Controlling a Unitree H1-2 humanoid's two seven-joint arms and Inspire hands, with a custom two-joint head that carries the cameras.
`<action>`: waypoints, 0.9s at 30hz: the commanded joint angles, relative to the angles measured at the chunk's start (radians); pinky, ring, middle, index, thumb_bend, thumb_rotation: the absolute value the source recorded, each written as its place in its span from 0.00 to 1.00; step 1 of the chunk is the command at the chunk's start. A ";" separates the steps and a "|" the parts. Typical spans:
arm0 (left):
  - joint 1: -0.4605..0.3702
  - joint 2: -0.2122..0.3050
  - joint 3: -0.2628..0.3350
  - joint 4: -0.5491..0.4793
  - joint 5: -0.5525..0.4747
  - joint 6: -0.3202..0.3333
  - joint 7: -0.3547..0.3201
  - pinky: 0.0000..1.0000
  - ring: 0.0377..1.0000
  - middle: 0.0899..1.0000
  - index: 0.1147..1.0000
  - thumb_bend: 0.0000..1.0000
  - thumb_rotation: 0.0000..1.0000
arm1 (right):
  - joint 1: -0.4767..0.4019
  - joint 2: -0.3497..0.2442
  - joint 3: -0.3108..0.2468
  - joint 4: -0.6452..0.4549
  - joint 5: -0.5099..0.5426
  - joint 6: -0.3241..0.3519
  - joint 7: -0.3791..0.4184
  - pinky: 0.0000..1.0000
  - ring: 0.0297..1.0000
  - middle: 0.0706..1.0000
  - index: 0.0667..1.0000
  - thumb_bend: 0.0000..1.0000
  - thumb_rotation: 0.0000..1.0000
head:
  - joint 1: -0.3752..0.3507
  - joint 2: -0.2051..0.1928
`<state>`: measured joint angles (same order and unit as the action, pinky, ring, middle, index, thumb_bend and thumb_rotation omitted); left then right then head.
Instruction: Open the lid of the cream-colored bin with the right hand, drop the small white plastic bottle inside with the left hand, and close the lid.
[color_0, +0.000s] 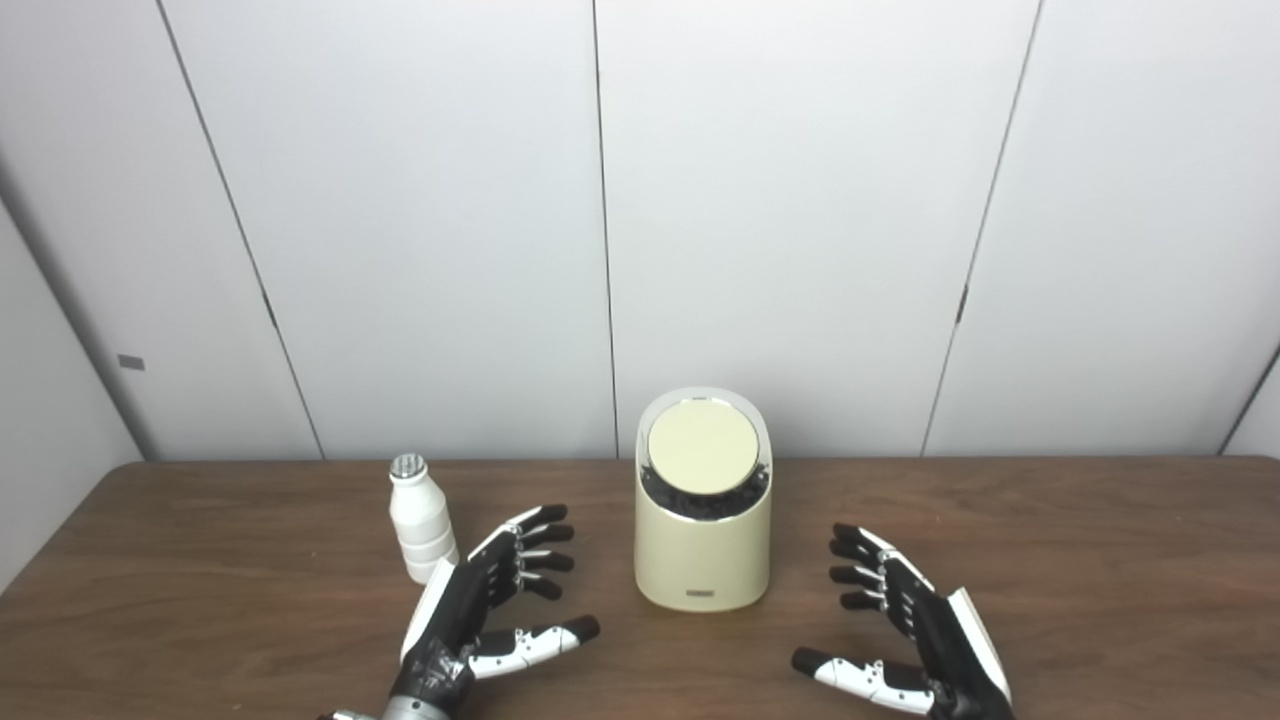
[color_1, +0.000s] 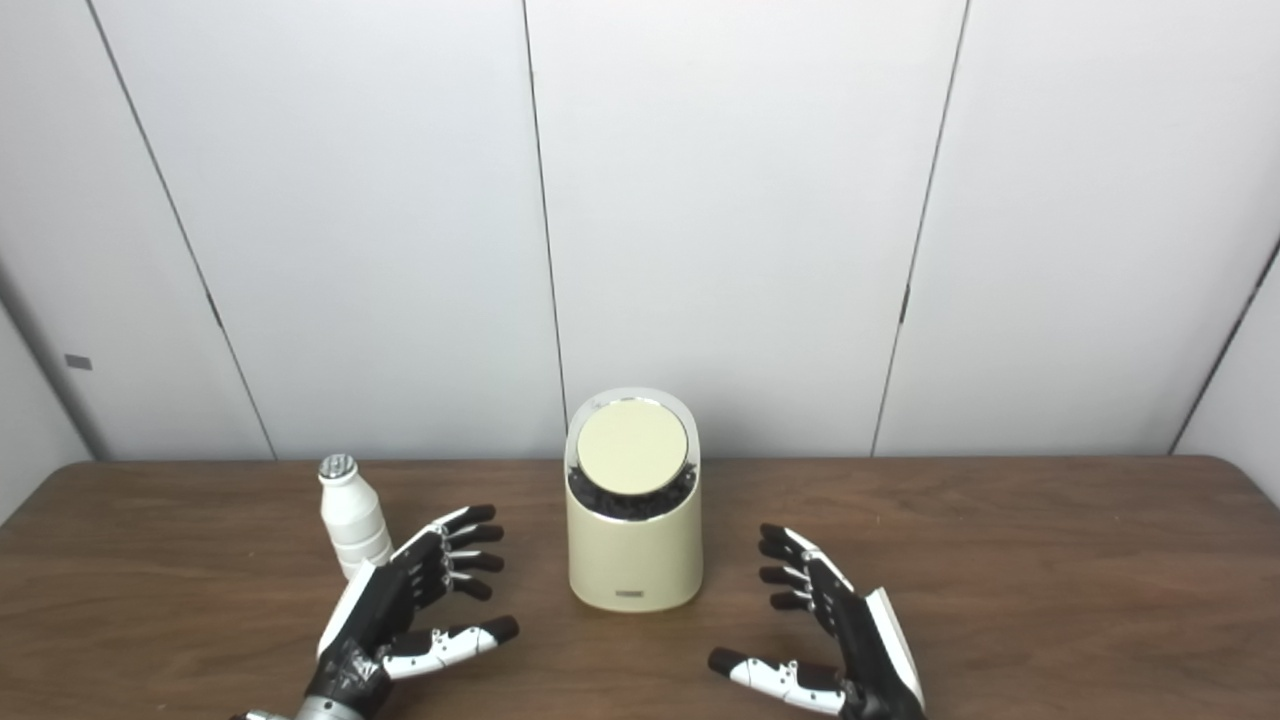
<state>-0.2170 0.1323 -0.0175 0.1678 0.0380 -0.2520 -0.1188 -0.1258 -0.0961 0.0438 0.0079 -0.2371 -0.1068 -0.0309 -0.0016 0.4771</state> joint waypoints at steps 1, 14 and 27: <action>-0.035 0.001 0.004 -0.019 -0.007 -0.027 0.007 0.60 0.69 0.77 0.82 0.78 0.11 | -0.053 0.009 0.000 -0.044 0.011 -0.037 -0.008 0.66 0.76 0.81 0.85 0.71 0.27 | 0.002 0.001; -0.041 -0.001 0.001 0.002 -0.006 -0.043 0.006 0.58 0.70 0.78 0.82 0.77 0.09 | -0.248 -0.025 0.023 -0.094 -0.075 0.116 0.030 0.68 0.83 0.88 0.90 0.76 0.35 | -0.005 -0.005; -0.050 -0.004 -0.004 0.015 -0.001 -0.050 0.008 0.60 0.70 0.77 0.82 0.77 0.09 | -0.418 -0.048 0.050 -0.080 -0.134 0.222 0.045 0.72 0.85 0.88 0.89 0.81 0.32 | -0.010 -0.009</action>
<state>-0.2311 0.1288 -0.0228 0.2005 0.0381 -0.2579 -0.1187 -0.4894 -0.1390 0.0942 -0.0570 -0.3607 0.1167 0.0191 -0.0107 0.4663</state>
